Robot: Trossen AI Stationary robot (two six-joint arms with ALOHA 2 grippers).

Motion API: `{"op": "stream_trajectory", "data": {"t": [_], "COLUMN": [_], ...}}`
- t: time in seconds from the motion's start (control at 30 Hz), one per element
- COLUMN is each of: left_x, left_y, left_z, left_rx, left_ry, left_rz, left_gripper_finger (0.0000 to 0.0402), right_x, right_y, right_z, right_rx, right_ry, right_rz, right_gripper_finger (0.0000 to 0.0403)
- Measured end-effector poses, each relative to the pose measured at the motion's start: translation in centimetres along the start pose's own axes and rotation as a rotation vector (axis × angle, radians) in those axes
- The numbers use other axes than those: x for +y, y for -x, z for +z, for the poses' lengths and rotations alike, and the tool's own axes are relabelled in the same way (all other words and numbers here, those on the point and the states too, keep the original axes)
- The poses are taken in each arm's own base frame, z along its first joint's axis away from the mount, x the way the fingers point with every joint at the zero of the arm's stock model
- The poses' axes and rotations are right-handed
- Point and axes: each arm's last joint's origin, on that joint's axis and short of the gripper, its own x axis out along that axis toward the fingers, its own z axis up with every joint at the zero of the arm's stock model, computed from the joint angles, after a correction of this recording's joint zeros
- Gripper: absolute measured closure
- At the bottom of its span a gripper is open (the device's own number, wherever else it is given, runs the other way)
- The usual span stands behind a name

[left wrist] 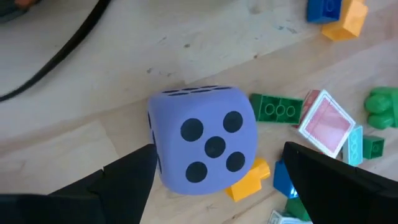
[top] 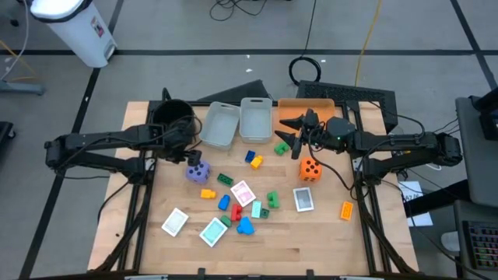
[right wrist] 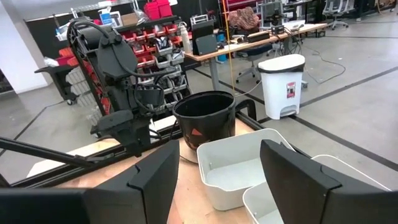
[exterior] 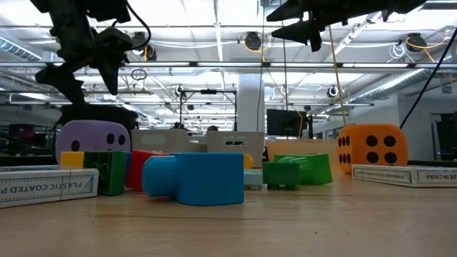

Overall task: Pick & Place Toys
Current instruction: Put the violet dice into the orange bin

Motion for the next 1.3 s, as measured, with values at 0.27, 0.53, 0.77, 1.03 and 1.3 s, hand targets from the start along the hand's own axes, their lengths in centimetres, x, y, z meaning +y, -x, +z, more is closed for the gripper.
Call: {"op": "stream_trajectory", "data": {"t": [0.27,0.53,0.77,1.03,1.3], "left_x": [-0.6,-1.1,-1.5,-2.6,-2.8], "left_y": [-0.1,-0.1,0.0,0.3,0.4], "left_z": [0.2,0.5,0.9,1.6,1.8], "left_rx": [0.031,-0.019,-0.111,-0.223,-0.265], "left_ry": [0.048,-0.003,-0.101,-0.168,-0.193], "left_rz": [-0.077,-0.109,-0.126,-0.218,-0.222], "left_gripper_finger": [0.0006,0.0016,0.0009,0.0009,0.0009], "right_x": [-0.1,-0.1,-0.2,-0.2,-0.2], "right_y": [0.0,0.0,0.0,0.0,0.0], "right_z": [-0.3,-0.6,-0.7,-0.7,-0.7], "right_rx": [0.026,0.064,0.067,0.067,0.067], "right_ry": [0.017,0.025,0.026,0.023,0.023], "right_rz": [-0.006,-0.014,-0.015,-0.015,-0.014], "right_gripper_finger": [0.0179,0.0180,0.0185,0.0185,0.0187]}}
